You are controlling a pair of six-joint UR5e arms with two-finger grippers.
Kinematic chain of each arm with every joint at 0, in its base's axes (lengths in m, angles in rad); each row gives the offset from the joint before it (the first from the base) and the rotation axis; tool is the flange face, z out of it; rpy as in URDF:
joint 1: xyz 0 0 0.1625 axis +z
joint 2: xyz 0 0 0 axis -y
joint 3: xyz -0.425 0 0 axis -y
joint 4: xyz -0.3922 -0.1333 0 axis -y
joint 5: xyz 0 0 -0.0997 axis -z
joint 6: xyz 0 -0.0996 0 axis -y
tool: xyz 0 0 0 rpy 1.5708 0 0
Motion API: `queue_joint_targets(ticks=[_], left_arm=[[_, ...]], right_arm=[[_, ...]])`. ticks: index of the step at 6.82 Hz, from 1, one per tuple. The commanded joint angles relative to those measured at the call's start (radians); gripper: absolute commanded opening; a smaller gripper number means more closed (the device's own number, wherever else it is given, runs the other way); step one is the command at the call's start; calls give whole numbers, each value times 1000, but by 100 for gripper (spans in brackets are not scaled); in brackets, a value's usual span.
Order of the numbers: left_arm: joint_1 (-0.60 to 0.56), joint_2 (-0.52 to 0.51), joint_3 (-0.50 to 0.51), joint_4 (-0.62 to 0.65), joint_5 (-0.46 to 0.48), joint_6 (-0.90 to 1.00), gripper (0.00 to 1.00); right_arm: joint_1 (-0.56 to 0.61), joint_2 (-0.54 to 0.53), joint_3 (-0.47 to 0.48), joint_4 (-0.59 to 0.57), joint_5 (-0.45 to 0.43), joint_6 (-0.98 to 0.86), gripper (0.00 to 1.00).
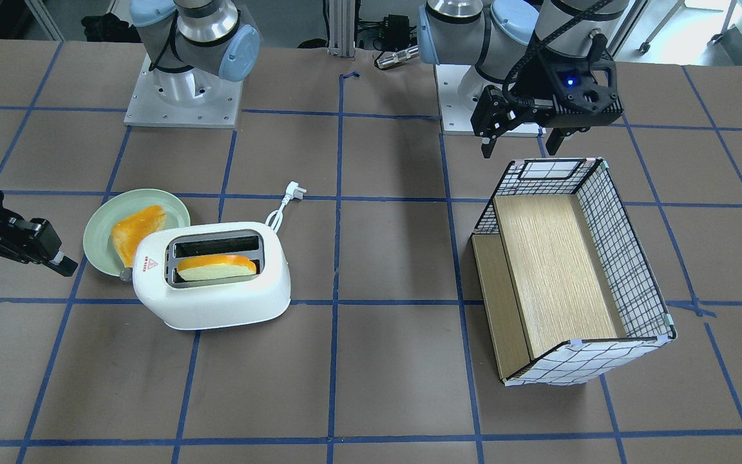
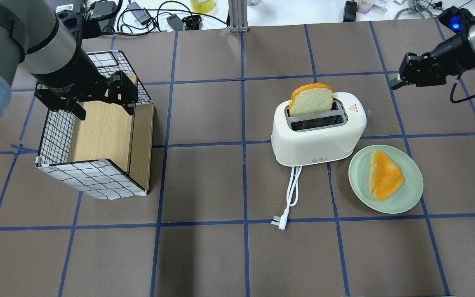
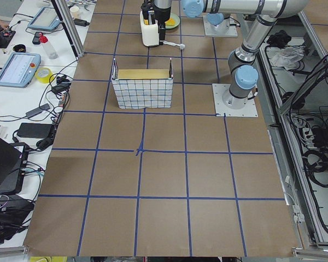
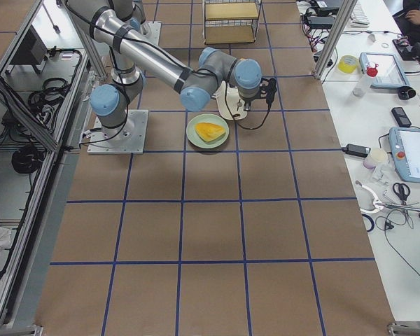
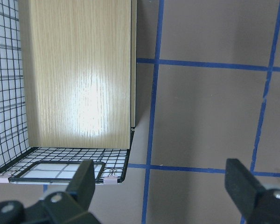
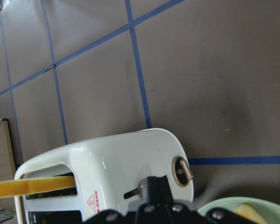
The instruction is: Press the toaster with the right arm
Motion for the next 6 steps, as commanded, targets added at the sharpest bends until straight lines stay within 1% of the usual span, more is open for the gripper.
queue_joint_targets(ticks=[1,2,3,4,5,6], left_arm=[[0,0,0,0,0,0,100],[0,0,0,0,0,0,100],[0,0,0,0,0,0,100],[0,0,0,0,0,0,100],[0,0,0,0,0,0,100],[0,0,0,0,0,0,100]], right_arm=[[164,-52,-97,73,-199,143,0],[256,-75,-126,108,-296,209,0],[356,-79,-149,133,-373,287,0],[420,-79,-175,165,-378,391,0],[454,-83,-207,229,-378,485,0],[468,-97,-251,312,-414,506,0]])
